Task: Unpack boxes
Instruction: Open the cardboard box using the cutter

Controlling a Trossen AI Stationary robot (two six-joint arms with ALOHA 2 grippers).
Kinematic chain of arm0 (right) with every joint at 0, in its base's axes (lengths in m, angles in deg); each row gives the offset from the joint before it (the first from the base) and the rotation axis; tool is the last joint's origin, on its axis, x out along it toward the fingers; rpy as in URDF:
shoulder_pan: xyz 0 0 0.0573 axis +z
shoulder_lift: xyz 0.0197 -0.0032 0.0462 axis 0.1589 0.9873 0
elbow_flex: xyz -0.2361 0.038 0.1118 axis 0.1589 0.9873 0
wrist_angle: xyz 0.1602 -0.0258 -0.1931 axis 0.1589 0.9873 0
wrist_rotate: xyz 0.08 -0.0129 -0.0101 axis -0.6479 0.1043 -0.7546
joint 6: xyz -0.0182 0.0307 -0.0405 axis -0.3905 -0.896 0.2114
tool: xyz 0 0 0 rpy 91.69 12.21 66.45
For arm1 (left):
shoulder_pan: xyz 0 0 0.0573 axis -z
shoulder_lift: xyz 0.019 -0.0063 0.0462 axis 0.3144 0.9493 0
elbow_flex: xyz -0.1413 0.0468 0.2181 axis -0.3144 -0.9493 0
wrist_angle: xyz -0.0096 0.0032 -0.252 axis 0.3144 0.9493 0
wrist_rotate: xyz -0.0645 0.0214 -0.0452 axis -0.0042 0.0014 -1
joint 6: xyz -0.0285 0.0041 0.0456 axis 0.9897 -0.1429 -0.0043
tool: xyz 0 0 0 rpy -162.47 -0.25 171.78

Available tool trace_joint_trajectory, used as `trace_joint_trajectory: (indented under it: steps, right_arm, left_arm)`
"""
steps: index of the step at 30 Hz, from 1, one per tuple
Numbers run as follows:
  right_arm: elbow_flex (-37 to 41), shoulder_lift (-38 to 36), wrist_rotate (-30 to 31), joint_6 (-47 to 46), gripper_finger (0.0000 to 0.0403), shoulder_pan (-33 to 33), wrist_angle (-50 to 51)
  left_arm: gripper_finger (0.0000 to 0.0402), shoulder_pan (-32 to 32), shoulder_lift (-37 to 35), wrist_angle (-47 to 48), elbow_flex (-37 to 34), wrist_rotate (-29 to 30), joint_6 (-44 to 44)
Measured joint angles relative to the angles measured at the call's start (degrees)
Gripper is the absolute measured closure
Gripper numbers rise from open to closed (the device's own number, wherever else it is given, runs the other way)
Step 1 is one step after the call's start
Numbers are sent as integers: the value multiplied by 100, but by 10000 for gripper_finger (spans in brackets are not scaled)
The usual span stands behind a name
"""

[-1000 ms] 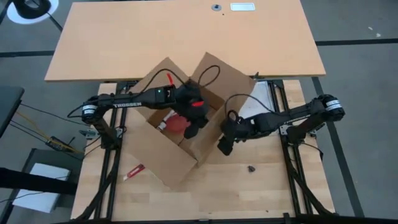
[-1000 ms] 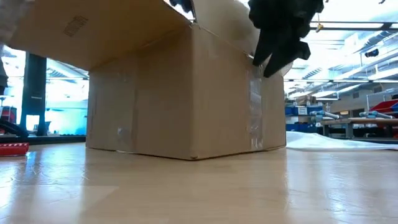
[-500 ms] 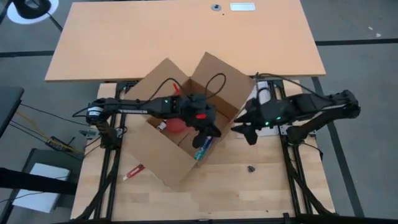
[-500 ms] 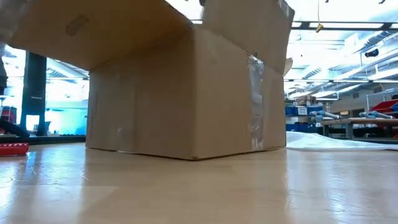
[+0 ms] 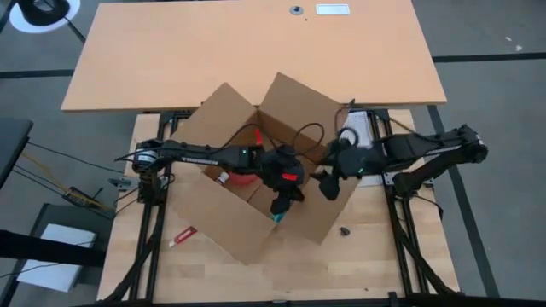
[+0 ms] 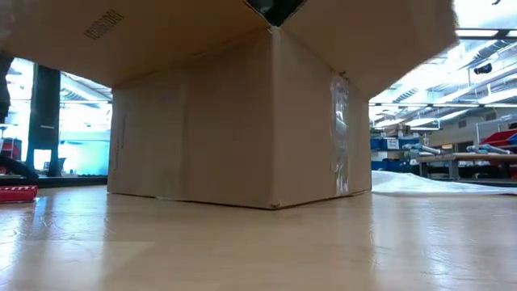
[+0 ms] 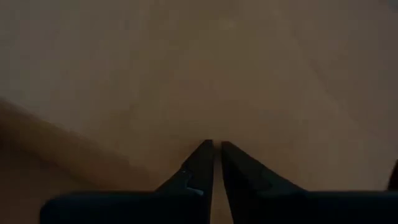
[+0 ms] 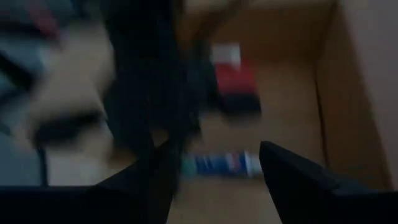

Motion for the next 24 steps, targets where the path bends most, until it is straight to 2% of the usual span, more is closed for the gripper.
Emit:
trace_joint_trajectory:
  steps: [4,7,12,19,24]
  right_arm:
    - [22,305,-56,-351,174,130,1159]
    - [224,531,-66,-488,174,190,1432]
    - [430,957,-194,-537,174,195,1354]
    - [591,1580,-194,-458,174,203,1138]
    - [595,1910,21,-231,174,196,398]
  left_arm:
    - [360,-120,-191,371,214,200,18]
    - [360,-168,-256,699,550,224,139]
    - [360,-155,-293,1396,1131,284,142]
    - [360,-162,-297,2657,1561,510,156]
    - [364,-162,-513,3419,1700,843,146]
